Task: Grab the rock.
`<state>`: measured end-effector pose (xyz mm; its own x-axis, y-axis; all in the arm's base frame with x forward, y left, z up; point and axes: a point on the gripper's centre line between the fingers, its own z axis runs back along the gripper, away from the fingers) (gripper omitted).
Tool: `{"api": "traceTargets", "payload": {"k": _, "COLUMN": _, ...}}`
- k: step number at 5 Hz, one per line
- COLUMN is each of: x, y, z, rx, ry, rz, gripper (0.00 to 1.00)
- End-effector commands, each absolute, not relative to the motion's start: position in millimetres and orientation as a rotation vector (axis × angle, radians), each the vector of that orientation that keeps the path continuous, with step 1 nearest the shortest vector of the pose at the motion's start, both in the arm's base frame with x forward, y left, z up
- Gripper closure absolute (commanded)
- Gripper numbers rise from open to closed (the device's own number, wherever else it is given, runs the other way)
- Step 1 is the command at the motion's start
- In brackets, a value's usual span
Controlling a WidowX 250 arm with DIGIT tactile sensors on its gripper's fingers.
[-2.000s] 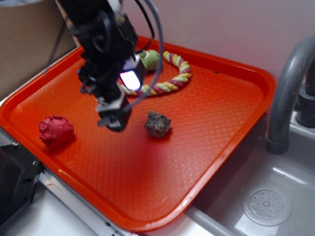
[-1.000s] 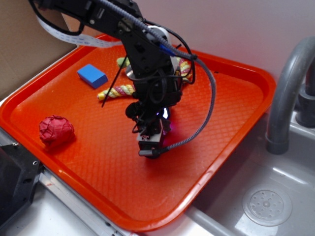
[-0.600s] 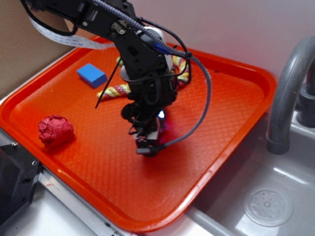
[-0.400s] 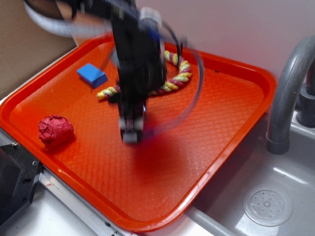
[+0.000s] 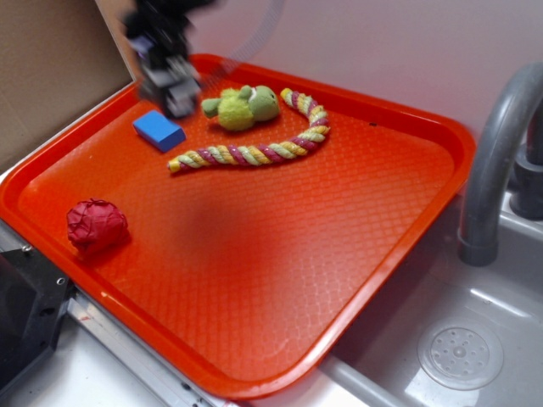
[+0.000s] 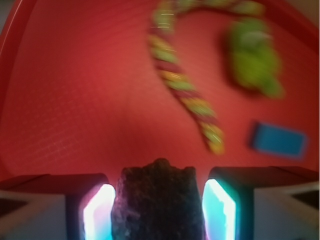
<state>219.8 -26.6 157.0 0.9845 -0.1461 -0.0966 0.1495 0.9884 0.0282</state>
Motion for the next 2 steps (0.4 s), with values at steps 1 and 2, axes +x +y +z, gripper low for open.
{"api": "traceTargets", "payload": {"k": 1, "x": 187, "y": -6, "z": 219, "rx": -0.015, "ry": -0.098, "rz": 0.242, "gripper": 1.0}}
{"api": "traceTargets", "payload": {"k": 2, "x": 193, "y": -5, "z": 208, "rx": -0.044, "ry": -0.068, "rz": 0.216, "gripper": 1.0}}
